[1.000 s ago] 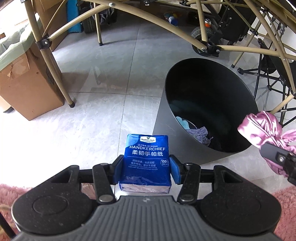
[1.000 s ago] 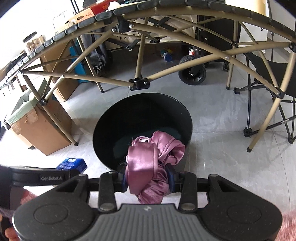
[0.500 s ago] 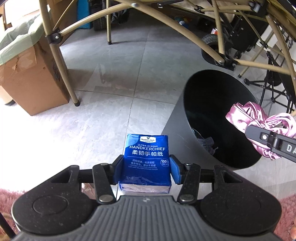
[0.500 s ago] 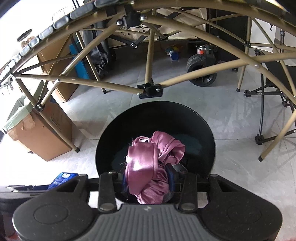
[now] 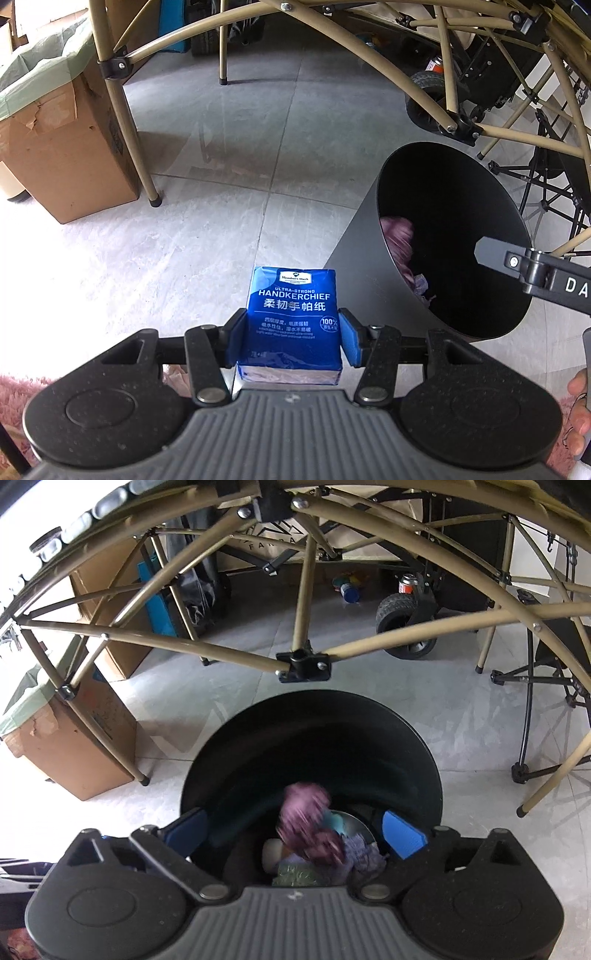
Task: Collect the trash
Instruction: 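Open the right tool over the bin to drop the purple cloth, then lower the left tool into the bin and open it to drop the tissue pack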
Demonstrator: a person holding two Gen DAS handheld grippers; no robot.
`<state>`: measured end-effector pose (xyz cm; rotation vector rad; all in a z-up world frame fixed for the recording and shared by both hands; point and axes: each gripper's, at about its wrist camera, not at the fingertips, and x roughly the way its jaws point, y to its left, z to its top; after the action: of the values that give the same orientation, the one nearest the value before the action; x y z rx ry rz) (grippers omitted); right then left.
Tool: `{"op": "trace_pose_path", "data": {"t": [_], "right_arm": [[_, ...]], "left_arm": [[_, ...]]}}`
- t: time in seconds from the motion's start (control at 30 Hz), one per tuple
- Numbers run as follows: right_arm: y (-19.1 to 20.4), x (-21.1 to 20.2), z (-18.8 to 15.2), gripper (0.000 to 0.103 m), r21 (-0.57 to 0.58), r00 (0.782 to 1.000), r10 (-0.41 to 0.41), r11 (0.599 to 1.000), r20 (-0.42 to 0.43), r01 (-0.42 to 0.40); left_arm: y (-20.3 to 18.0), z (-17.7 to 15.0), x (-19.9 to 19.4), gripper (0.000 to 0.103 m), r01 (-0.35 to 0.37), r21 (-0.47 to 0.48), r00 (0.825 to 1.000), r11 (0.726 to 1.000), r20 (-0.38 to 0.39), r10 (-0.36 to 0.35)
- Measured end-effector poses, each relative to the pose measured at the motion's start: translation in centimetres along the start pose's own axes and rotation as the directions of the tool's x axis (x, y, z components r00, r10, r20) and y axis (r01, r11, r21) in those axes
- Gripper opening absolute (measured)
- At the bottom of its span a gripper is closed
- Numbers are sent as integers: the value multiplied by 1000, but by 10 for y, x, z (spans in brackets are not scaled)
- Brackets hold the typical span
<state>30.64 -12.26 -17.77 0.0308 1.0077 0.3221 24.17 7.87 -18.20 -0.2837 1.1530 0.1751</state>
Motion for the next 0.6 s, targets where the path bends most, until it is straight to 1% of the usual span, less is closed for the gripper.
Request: {"op": "trace_pose_path", "data": {"t": [0.17,0.37,0.6], "right_arm": [[-6,1,-3,103,15,1000,-6,1000,-15,6],[-8,-1,-4,103,15,1000,-13,1000,-8,13],[-10,-6,-3,103,7,1000,-26,1000,9,26]], "left_arm": [[-1,-1,0,52,-2,6,1000,1000,0,2],[-3,-1,0,52,-4,11,1000,1000,5,4],[-6,0,-6,52,-6,25,1000,1000,30,5]]}}
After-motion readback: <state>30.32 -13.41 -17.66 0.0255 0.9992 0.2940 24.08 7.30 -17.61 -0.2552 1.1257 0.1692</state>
